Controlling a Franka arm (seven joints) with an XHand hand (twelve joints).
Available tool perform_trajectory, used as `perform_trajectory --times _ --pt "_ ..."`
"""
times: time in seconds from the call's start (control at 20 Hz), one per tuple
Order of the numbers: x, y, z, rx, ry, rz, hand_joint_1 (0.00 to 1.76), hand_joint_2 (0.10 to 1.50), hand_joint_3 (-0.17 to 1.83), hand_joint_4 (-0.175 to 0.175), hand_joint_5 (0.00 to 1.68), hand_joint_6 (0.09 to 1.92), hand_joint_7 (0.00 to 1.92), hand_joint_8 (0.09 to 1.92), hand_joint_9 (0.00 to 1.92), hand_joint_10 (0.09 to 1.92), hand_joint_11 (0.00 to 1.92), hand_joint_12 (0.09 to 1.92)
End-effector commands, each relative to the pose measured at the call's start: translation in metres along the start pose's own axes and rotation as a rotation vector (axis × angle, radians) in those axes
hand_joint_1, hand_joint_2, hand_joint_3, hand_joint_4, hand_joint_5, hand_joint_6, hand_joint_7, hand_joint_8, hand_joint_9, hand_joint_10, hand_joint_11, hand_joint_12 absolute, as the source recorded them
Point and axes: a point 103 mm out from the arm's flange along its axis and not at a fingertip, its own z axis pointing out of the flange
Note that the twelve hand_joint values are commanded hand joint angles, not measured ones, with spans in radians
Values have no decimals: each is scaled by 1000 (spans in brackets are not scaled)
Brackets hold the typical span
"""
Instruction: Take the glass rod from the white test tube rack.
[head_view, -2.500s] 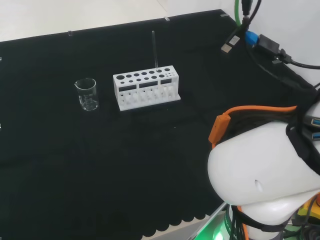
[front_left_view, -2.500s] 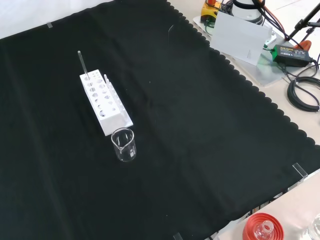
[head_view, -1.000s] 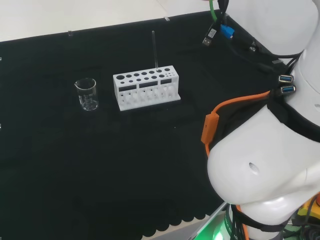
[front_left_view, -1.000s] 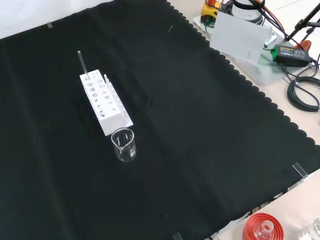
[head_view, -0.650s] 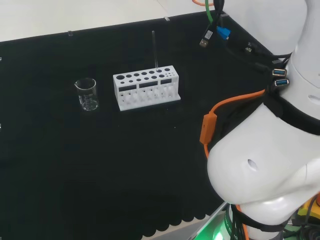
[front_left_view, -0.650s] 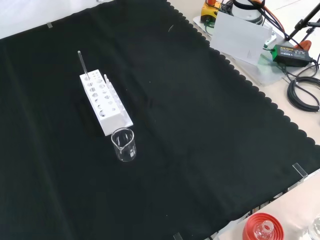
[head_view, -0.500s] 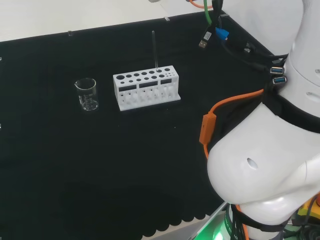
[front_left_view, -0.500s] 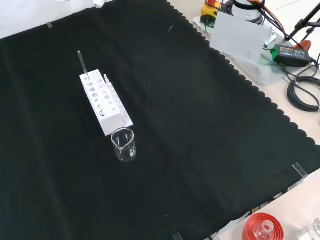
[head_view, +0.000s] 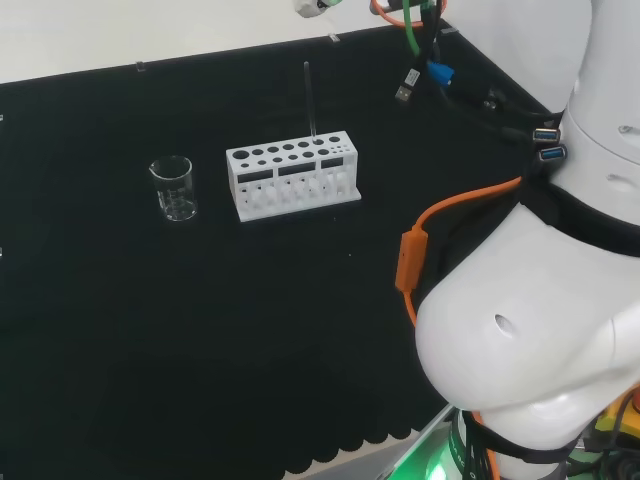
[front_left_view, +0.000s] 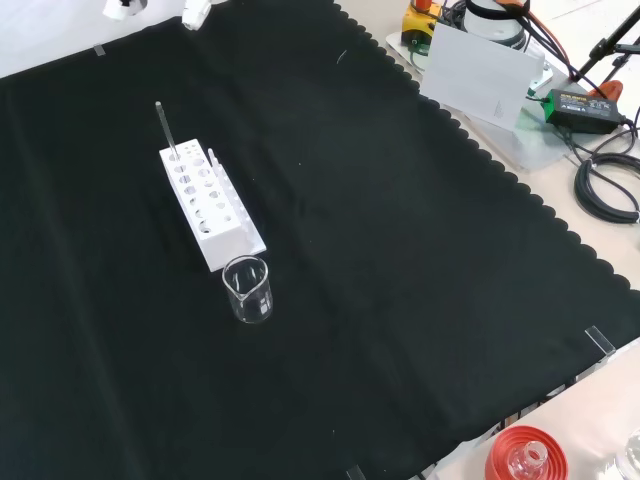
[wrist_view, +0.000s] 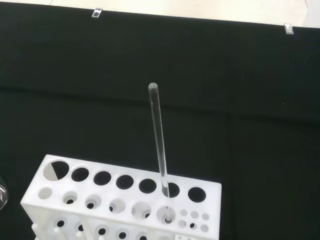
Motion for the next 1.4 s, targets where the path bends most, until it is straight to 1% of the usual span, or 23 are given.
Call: perform_trajectory --times 0.05,0.15,0.3,0.4,0.55,0.75,1.0,1.2,1.3,1.35,1.4 --pt "9 30 28 83 -33 -13 605 899 144 -23 478 157 637 784 884 700 874 1203" --pt "6 33 27 109 -57 -5 602 900 146 -23 476 161 635 785 886 698 877 1202" --pt "6 32 38 72 -9 -11 599 899 150 -23 474 167 632 787 888 696 879 1200" --pt "12 36 38 69 -3 -13 598 899 151 -23 472 171 631 788 889 694 879 1199" --pt "3 35 48 69 23 -11 596 899 154 -24 471 176 630 789 890 694 880 1199" --pt "-4 38 65 74 32 -19 595 899 157 -24 469 183 629 791 892 693 882 1200" --pt "-6 39 77 94 29 -10 592 899 162 -25 467 193 629 793 894 692 887 1200" --pt "-7 39 86 110 45 -10 590 899 165 -26 470 203 629 794 897 693 890 1199" --pt "-9 40 91 120 45 -7 589 895 178 -27 457 240 628 797 901 688 893 1194" --pt "-1 46 90 133 31 -6 588 891 188 -27 445 270 629 797 902 687 893 1197" --pt "0 46 90 137 32 -5 587 888 195 -28 437 293 629 798 904 687 892 1199"
